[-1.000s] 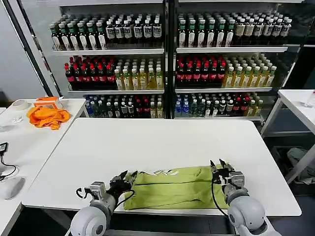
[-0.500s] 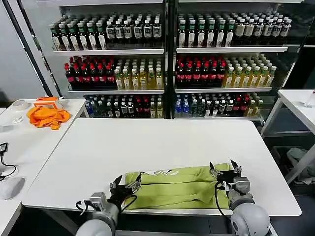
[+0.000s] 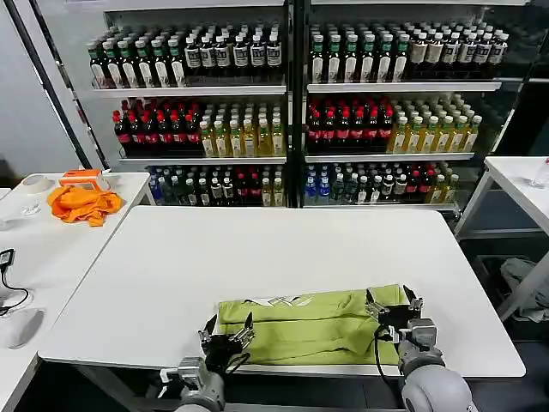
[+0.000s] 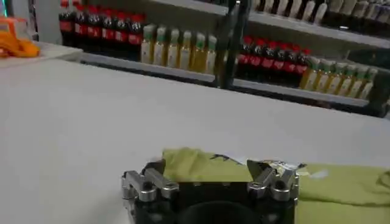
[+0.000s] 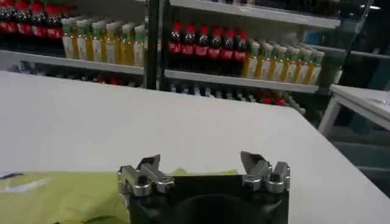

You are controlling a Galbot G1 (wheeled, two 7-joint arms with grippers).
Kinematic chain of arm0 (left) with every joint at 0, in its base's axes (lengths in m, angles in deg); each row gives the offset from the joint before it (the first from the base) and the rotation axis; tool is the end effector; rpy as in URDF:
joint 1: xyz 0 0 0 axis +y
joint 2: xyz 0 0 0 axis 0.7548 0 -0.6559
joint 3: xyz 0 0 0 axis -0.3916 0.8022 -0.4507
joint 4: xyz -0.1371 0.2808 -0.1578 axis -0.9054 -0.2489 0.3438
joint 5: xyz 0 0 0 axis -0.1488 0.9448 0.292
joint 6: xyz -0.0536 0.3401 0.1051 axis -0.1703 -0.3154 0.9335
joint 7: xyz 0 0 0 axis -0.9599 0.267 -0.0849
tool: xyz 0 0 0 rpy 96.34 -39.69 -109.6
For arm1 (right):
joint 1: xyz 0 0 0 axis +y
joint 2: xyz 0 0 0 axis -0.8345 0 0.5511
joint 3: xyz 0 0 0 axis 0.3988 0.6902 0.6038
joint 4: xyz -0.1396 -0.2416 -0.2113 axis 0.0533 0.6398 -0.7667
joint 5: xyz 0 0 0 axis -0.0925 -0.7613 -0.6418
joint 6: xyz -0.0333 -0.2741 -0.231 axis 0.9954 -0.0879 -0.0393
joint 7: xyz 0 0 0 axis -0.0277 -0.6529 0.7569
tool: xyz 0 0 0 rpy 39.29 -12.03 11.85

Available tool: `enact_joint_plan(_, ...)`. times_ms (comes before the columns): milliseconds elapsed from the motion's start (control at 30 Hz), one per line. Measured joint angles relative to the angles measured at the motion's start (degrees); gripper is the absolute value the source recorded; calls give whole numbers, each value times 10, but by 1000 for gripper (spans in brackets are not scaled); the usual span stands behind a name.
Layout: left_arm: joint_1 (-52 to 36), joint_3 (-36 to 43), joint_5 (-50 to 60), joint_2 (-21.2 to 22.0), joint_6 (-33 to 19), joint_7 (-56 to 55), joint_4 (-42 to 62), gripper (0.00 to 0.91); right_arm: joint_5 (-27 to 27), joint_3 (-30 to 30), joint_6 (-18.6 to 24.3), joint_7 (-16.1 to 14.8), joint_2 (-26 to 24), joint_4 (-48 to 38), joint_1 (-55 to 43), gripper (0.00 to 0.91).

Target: Fold and organize the clothes.

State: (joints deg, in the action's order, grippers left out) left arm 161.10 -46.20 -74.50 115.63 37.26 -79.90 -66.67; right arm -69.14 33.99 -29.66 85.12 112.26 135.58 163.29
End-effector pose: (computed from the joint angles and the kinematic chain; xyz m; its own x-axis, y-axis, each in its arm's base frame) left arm 0.2049 -0.0669 -0.3245 -0.9321 0.0987 0.3484 0.0440 0.9859 -0.1614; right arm 0.2519 -0.0441 -0.2663 -0.9327 0.0538 0.3566 0.0026 0.9898 -0.1425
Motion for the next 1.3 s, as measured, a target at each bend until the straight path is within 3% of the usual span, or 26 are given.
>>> enact_joint_plan(133, 0, 7, 24, 9, -14, -3, 13, 60, -1, 0, 1, 1, 2, -2, 1, 907)
enact_joint_plan(500, -3, 6, 68, 11, -46, -13, 42, 71, -1, 0, 2, 3, 3, -5, 0, 907)
enact_joint_plan(533, -3, 5, 70, 11, -47, -14, 44, 312, -1, 0, 2, 4, 4, -5, 0, 907)
enact_joint_plan(567, -3, 5, 71, 11, -49, -15, 46, 816, -2, 1, 2, 4, 4, -5, -1, 907)
enact_joint_plan(600, -3, 4, 72, 11, -50, -16, 47, 907, -2, 1, 2, 4, 5, -6, -1, 907)
enact_joint_plan(1300, 37, -10, 37, 14, -50, -29, 14, 907, -3, 2, 1, 6, 6, -1, 4, 907)
